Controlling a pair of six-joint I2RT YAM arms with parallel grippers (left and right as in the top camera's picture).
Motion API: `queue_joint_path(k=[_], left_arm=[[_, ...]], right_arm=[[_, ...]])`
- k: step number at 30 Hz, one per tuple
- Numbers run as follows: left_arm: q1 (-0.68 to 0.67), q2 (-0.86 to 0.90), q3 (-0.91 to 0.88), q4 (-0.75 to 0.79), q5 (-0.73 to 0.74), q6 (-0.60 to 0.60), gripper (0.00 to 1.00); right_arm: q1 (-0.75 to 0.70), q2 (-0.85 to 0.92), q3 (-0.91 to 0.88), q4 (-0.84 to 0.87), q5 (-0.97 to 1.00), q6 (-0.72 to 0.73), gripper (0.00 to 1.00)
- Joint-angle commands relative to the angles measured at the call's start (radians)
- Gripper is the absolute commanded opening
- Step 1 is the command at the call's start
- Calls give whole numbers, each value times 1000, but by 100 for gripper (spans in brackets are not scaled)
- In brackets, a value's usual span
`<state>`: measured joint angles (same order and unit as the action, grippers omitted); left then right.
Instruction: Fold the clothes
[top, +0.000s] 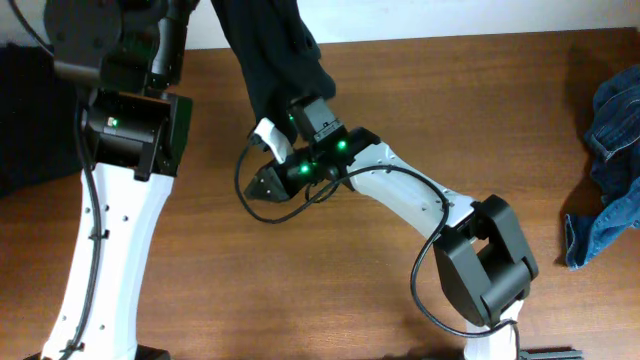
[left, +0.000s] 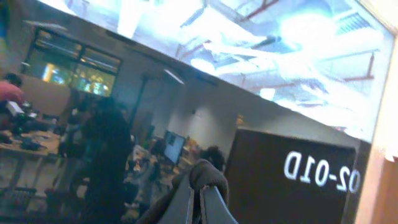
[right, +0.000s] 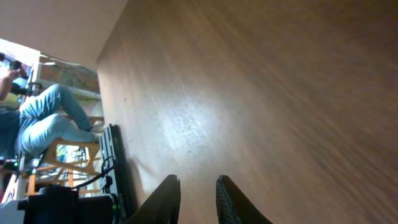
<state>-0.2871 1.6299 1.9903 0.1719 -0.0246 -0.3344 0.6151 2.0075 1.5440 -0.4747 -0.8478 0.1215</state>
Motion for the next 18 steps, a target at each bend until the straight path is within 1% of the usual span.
queue_joint_path(k=[1, 6, 9, 15, 18], left_arm=[[-1, -22, 22, -8, -54, -10, 0], [-21, -23, 22, -96, -51, -10, 0], [-41, -24, 22, -162, -51, -10, 0], [-97, -36, 22, -296, -51, -9, 0], [-137, -44, 22, -341, -51, -9, 0]], right_arm=[[31, -4, -5, 21, -4, 0, 25], [1, -4, -5, 45, 169, 1, 25], [-48, -4, -5, 55, 249, 44, 25], [-176, -4, -5, 149, 258, 155, 25], [-238, -4, -5, 184, 258, 184, 31]])
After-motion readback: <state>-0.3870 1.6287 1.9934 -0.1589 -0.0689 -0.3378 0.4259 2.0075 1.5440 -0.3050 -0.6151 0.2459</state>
